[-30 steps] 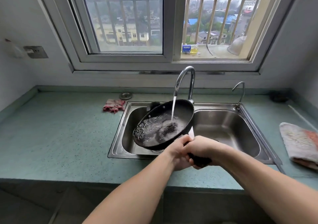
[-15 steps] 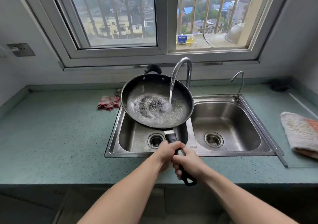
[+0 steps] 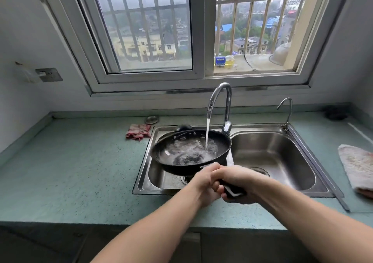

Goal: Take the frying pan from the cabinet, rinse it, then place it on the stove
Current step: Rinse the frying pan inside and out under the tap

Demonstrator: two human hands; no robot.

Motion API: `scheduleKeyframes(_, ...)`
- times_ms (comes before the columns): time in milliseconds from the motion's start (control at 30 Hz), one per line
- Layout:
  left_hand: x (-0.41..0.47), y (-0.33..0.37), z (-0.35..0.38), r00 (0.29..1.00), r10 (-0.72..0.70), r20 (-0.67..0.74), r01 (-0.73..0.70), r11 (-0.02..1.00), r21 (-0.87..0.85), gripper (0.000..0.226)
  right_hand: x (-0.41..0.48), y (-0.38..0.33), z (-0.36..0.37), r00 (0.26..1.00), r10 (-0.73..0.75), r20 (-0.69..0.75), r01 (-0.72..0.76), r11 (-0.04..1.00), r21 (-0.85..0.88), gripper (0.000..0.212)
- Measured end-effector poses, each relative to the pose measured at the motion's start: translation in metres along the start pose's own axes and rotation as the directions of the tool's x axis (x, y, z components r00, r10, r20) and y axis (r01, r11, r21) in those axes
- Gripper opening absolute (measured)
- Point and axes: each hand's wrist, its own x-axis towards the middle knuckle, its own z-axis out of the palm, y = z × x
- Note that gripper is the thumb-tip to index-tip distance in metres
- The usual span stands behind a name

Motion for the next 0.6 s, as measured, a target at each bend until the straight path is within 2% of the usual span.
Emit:
scheduleKeyframes(100,-0.002,-0.009,0.011,0.998,-0.02,0.065,0.024,0.999,-0.049,0.024,-0.006,0.002,0.0,0.998,-0.023,-0.054,0.015,0.991,-0.134,0.024)
scheduleKeyframes(200,-0.004,-0.016,0.014,0.988,-0.027,0.153,0.033,0.999,-0.039,0.023,-0.007,0.014,-0.001,0.99,-0.095,-0.104,0.07,0.973,-0.219,0.017)
scheduleKeyframes(300,-0.002,-0.02,0.01,0.986,-0.033,0.163,0.038,0.999,-0.03,0.029,-0.003,0.028,-0.001,0.973,-0.185,-0.137,0.133,0.937,-0.322,0.007)
scheduleKeyframes(367,-0.001,-0.022,0.009,0.988,0.003,0.157,0.001,1.0,-0.026,0.014,-0.001,0.037,-0.002,0.962,-0.235,-0.139,0.178,0.926,-0.334,0.004)
scheduleKeyframes(400,-0.001,-0.023,0.008,0.991,0.033,0.133,-0.032,0.999,-0.009,0.013,0.001,0.041,-0.002,0.959,-0.253,-0.128,0.2,0.923,-0.329,0.005)
scheduleKeyframes(500,0.003,-0.026,-0.001,0.991,0.113,0.078,-0.118,0.991,0.061,0.033,0.005,0.051,0.0,0.956,-0.282,-0.075,0.252,0.927,-0.276,0.009)
scheduleKeyframes(600,0.004,-0.023,-0.01,0.977,0.211,0.012,-0.211,0.971,0.113,0.044,0.009,0.053,0.003,0.954,-0.298,-0.034,0.284,0.936,-0.209,0.009)
